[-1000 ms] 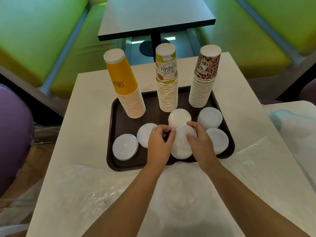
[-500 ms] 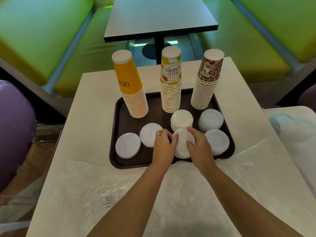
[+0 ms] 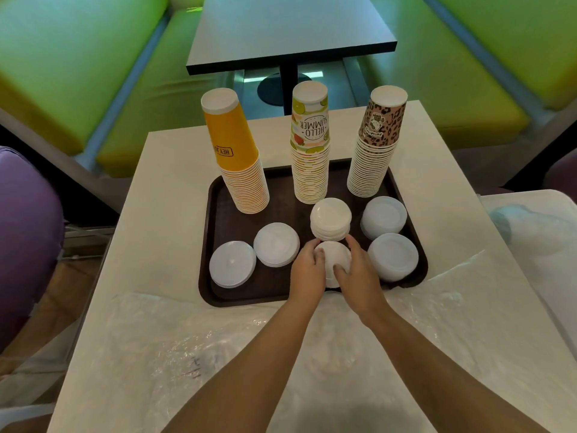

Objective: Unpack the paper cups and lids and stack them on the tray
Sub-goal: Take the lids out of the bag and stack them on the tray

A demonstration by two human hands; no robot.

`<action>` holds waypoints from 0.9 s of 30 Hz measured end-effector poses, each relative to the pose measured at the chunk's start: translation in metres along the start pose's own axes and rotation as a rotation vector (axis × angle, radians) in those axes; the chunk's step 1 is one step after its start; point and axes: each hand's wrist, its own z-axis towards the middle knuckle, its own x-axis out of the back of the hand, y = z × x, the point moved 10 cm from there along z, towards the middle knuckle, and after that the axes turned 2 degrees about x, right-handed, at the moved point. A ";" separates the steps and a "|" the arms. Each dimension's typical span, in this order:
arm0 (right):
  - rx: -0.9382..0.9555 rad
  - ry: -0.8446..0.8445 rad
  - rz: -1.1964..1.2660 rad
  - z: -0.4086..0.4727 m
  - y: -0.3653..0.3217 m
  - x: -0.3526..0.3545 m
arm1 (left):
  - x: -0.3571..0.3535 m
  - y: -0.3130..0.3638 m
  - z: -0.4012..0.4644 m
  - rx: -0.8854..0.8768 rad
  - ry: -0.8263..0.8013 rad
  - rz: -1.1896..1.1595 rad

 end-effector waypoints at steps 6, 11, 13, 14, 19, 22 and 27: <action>-0.010 -0.041 -0.027 0.000 0.001 -0.003 | 0.003 -0.006 0.004 0.073 0.059 -0.047; -0.025 -0.052 -0.027 0.001 -0.001 -0.003 | 0.000 -0.004 0.008 0.107 0.093 -0.067; -0.031 -0.053 -0.020 0.001 0.000 -0.004 | -0.003 -0.003 0.008 0.128 0.097 -0.068; -0.034 -0.051 -0.015 0.001 0.000 -0.004 | -0.004 -0.003 0.009 0.142 0.098 -0.073; -0.050 -0.051 0.035 -0.001 0.000 -0.004 | -0.007 -0.003 0.008 0.166 0.095 -0.124; -0.051 -0.040 0.050 -0.002 -0.002 -0.001 | -0.004 -0.003 0.007 0.161 0.098 -0.133; -0.058 -0.051 0.075 -0.003 -0.003 -0.001 | -0.002 0.000 0.005 0.154 0.088 -0.125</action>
